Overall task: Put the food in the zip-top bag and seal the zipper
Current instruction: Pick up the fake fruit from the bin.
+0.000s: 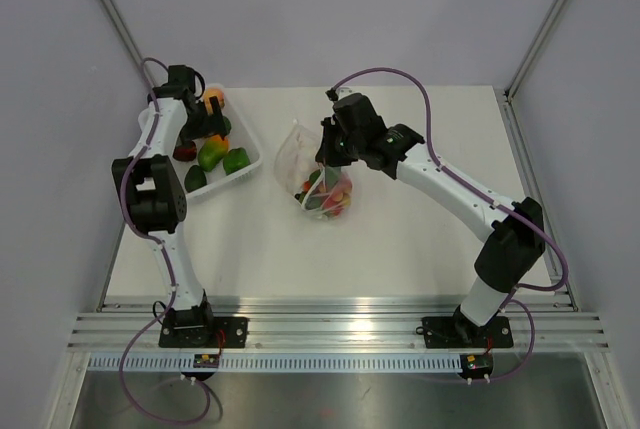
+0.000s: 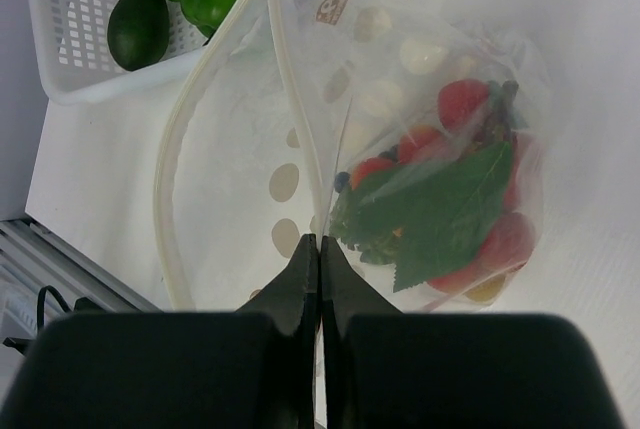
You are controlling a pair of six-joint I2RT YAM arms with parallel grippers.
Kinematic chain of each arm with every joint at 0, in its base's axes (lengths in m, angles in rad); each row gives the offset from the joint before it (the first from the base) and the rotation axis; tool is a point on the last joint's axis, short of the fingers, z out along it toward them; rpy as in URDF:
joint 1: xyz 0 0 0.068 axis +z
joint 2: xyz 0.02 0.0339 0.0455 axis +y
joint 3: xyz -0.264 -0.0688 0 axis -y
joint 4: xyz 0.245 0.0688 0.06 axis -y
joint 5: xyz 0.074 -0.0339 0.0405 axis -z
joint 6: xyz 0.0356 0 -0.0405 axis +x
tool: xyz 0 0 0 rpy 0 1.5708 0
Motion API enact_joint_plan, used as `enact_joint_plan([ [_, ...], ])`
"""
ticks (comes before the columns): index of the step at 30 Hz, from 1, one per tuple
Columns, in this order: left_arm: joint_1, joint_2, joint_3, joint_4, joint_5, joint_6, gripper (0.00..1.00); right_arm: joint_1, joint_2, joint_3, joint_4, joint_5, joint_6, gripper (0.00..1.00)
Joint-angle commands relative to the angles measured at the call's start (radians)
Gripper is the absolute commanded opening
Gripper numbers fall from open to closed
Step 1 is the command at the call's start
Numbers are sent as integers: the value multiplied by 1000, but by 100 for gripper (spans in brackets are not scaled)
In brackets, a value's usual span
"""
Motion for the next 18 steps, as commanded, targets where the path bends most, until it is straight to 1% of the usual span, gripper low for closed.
enact_joint_plan([
  [1, 8, 14, 46, 21, -32, 84, 97, -1, -41, -6, 36, -17, 18, 0],
  [6, 1, 38, 29, 26, 5, 111, 98, -1, -38, -3, 34, -26, 27, 0],
  [12, -2, 46, -24, 124, -28, 84, 99, -1, -35, 2, 34, -37, 35, 0],
  [15, -6, 63, -11, 138, -30, 94, 98, 1, -35, 3, 34, -45, 41, 0],
  [16, -12, 67, -7, 141, -51, 99, 98, 1, -35, 2, 34, -45, 41, 0],
  [18, -14, 83, -6, 150, -57, 114, 94, 3, -35, 2, 29, -39, 42, 0],
])
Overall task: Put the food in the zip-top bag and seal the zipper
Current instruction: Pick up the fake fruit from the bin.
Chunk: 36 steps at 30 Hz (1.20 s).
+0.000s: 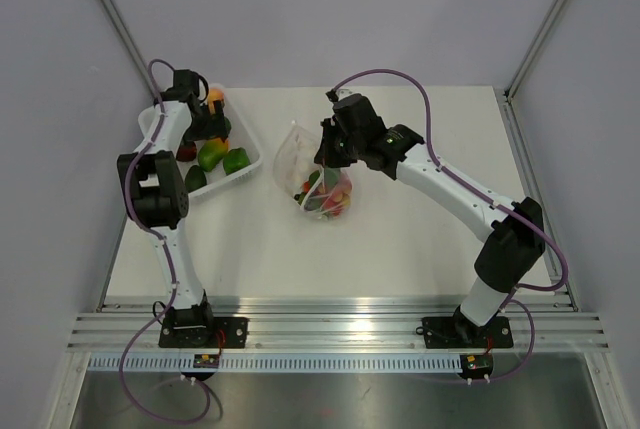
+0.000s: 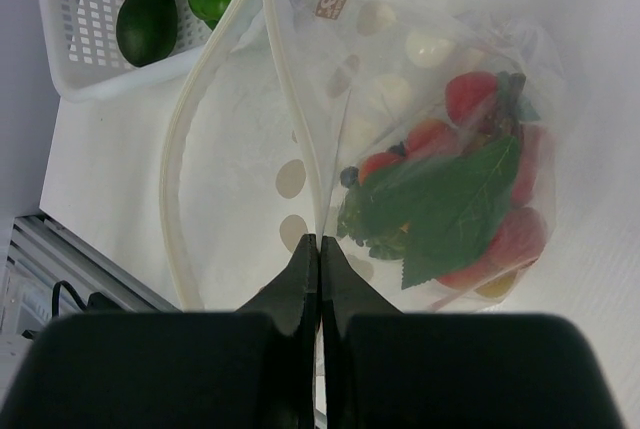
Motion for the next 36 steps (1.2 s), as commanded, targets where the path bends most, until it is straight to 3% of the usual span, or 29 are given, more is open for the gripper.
enact_joint_plan([
  [1, -6, 33, 19, 62, -41, 33, 93, 3, -35, 9, 26, -17, 15, 0],
  [6, -22, 81, 58, 47, -44, 58, 88, 3, -33, 10, 23, -12, 17, 0],
  [10, -72, 124, 73, 28, -159, 70, 81, 10, -27, 24, 11, -12, 15, 0],
  [16, -72, 104, 45, 31, -168, 22, 60, 16, -28, 32, -3, 2, 14, 0],
  [20, -72, 4, -13, 57, -144, -17, 40, 19, -15, 59, -6, -12, 9, 0],
  [23, -92, -97, -85, 100, -107, -56, 34, 21, 2, 82, -12, -20, 3, 0],
  [36, -92, -427, -260, 113, 12, -88, 25, 24, 100, 160, -18, -44, 0, 0],
])
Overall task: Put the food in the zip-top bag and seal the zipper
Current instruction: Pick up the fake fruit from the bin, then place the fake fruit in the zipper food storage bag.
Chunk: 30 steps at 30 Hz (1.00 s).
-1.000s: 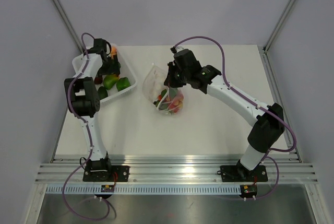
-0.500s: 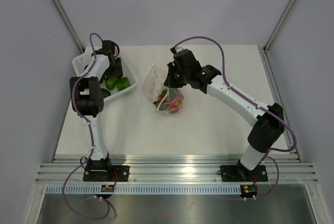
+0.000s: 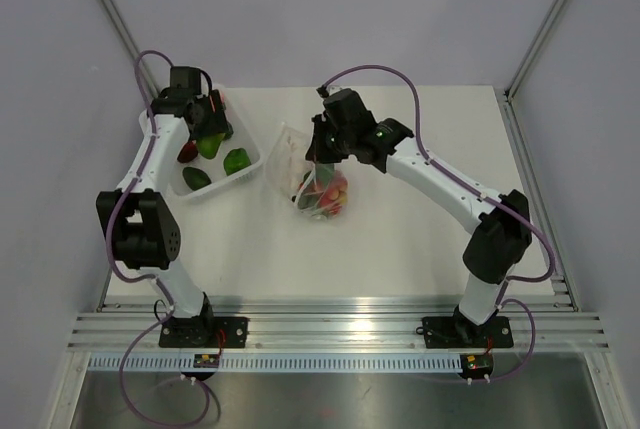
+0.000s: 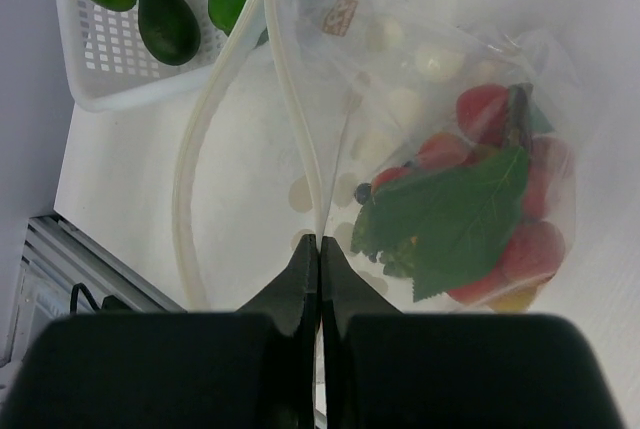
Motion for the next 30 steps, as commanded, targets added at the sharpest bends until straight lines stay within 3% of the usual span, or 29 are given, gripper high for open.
enact_joint_plan([
  [1, -1, -74, -12, 21, 101, 1, 23, 12, 38, 76, 6, -35, -9, 0],
  [11, -43, -334, -62, 29, 412, -32, 22, 26, 42, 94, 7, -38, 17, 0],
  [16, -193, -372, -56, 1, 487, -123, 16, 26, -21, 6, 73, 7, 38, 0],
  [21, -319, -442, -203, 150, 492, -308, 17, 26, -28, -2, 83, 34, 56, 0],
  [30, -331, -558, -476, 392, 418, -506, 19, 26, -117, -107, 165, 67, 86, 0],
])
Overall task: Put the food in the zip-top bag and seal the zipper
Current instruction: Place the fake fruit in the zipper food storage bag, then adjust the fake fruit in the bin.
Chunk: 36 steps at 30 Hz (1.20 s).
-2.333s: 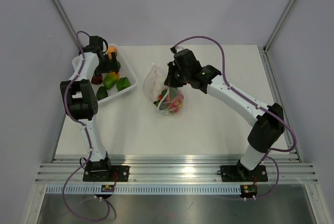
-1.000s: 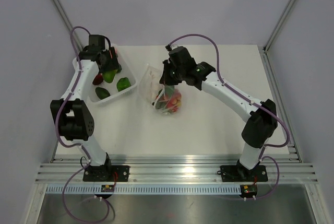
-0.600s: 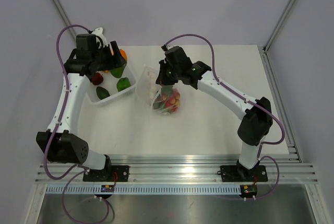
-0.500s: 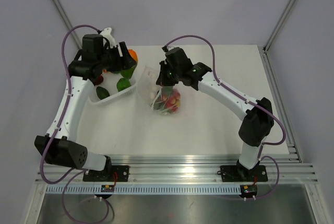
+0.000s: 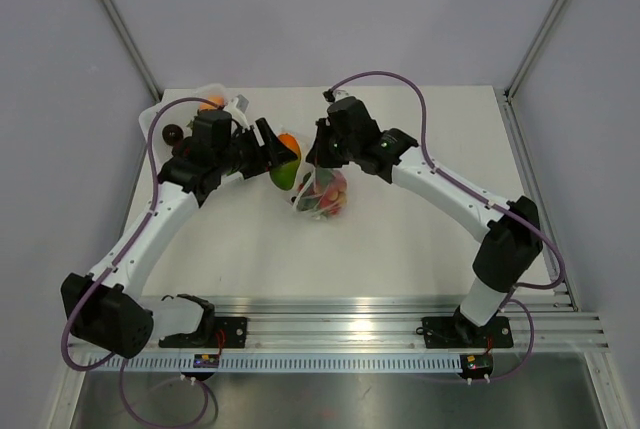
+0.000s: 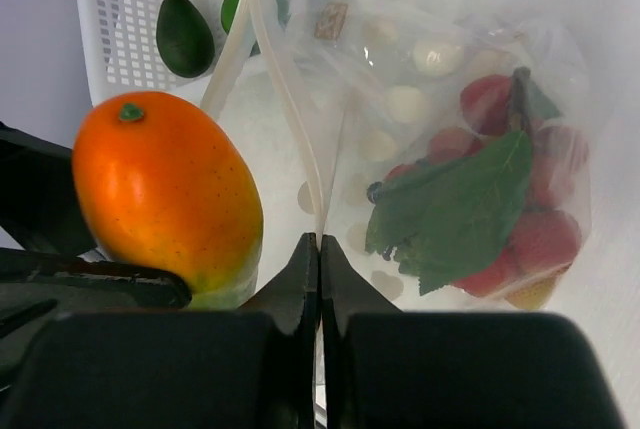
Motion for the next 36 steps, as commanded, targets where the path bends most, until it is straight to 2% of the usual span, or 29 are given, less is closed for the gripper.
enact_joint_plan([
  [1, -1, -34, -36, 175, 4, -106, 19, 10, -72, -20, 82, 41, 26, 0],
  [4, -16, 23, -14, 152, 20, -126, 20, 10, -87, -55, 118, 38, 50, 0],
  [7, -41, 56, 9, 143, 18, -130, 32, 10, -98, -69, 138, 29, 70, 0],
  [11, -48, 106, 96, -25, 2, -30, 72, 8, -115, -83, 135, 40, 67, 0],
  [12, -47, 104, 101, -36, 0, -18, 89, 10, -118, -88, 138, 43, 69, 0],
  [18, -48, 67, 154, -99, -9, 35, 96, 10, -127, -97, 140, 56, 67, 0],
  [26, -48, 70, 213, -199, -55, 90, 96, 8, -138, -104, 154, 52, 64, 0],
  [28, -42, 54, 248, -228, -104, 117, 96, 8, -144, -107, 149, 53, 55, 0],
  [31, 42, 23, 320, -298, -111, 189, 93, 8, -156, -109, 137, 63, 31, 0],
  [32, 127, 20, 335, -306, -92, 208, 93, 8, -159, -109, 135, 67, 29, 0],
  [35, 282, 55, 371, -318, -41, 245, 91, 8, -167, -126, 152, 63, 30, 0],
  [36, 300, 79, 387, -331, -134, 252, 91, 8, -167, -132, 161, 57, 32, 0],
])
